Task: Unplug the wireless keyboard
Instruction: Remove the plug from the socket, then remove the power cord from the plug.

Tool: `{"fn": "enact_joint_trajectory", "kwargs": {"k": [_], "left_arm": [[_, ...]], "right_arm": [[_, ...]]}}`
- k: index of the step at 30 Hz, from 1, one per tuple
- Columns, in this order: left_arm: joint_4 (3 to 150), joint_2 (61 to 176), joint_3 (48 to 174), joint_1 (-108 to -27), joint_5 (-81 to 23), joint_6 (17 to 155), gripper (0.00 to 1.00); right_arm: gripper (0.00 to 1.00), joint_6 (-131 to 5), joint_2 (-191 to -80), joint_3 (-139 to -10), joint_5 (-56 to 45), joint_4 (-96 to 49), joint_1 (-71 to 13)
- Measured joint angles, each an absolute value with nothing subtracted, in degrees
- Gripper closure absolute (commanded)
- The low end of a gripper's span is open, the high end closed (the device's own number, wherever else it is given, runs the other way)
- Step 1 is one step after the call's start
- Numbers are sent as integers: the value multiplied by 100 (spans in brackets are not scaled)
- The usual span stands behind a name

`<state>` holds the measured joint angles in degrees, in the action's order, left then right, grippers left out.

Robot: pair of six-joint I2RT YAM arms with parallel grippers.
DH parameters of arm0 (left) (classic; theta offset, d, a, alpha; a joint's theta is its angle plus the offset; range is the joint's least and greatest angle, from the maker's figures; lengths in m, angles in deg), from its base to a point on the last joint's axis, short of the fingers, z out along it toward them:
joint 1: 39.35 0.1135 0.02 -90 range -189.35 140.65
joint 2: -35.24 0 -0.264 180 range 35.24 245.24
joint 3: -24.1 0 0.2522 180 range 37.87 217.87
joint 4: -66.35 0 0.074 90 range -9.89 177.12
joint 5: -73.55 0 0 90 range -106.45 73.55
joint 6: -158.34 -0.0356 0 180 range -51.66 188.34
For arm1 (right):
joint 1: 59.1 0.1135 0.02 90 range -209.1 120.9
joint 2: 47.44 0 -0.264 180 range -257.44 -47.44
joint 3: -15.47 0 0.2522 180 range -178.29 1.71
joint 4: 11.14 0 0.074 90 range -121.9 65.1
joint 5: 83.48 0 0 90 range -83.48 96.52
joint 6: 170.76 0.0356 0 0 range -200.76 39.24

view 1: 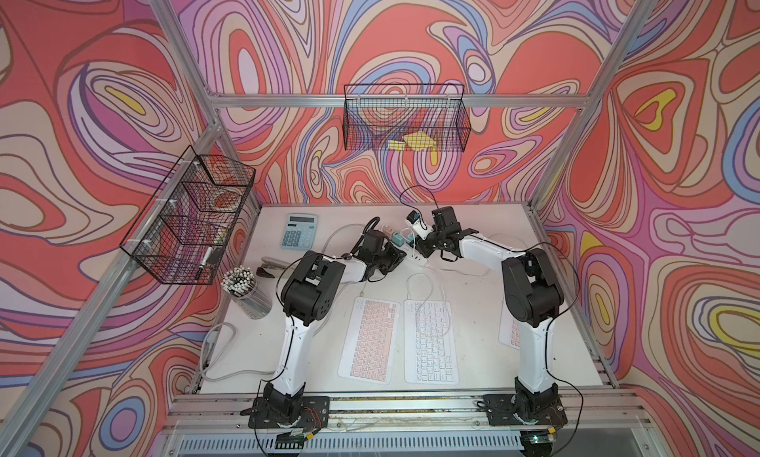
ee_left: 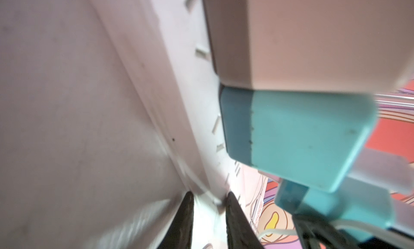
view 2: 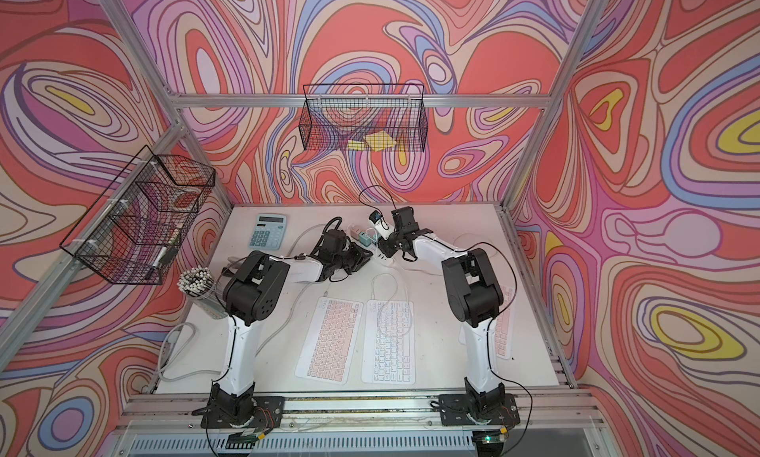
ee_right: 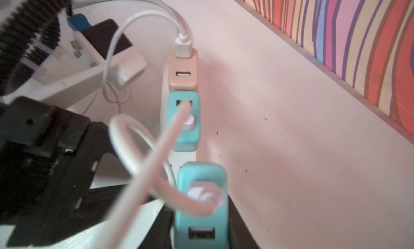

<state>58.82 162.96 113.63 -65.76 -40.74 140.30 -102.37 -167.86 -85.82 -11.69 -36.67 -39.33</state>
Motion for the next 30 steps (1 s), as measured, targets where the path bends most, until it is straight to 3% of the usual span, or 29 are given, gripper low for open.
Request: {"fn": "enact_joint_trajectory", "kwargs": {"k": [14, 24, 30], "left_arm": [[6129, 16150, 11344, -6412, -4035, 13794, 68], [7206, 15164, 11320, -6364, -3867, 12833, 63], [6883, 14465, 11245, -6368, -4326, 12205, 61]], "right_arm": [[77, -9616, -16205, -8149, -1731, -3951, -4725], [76, -9275, -15811, -7688, -3519, -3995, -5763], [76, -9048, -15785, -7653, -4524, -4091, -5918]]}}
